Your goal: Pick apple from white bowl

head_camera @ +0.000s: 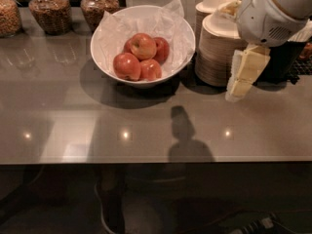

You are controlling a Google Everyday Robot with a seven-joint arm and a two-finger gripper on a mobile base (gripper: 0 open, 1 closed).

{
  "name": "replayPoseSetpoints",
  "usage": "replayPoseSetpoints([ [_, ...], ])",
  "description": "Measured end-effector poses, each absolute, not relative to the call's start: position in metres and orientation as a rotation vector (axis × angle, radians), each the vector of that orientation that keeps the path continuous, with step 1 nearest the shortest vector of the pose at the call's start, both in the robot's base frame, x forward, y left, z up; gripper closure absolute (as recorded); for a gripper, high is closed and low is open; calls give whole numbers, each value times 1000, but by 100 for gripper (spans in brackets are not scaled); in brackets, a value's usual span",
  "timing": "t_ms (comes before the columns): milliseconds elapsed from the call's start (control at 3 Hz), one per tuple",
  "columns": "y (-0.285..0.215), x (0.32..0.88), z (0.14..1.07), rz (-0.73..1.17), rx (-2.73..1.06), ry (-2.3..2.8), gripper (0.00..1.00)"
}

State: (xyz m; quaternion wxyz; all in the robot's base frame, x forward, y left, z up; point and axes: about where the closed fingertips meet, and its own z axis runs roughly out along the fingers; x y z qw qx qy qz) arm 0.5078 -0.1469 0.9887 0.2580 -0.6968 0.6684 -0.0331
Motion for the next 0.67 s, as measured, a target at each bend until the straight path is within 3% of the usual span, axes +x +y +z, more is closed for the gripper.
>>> replayPoseSetpoints([
  [667, -68, 571, 993, -7, -2010, 1540, 0],
])
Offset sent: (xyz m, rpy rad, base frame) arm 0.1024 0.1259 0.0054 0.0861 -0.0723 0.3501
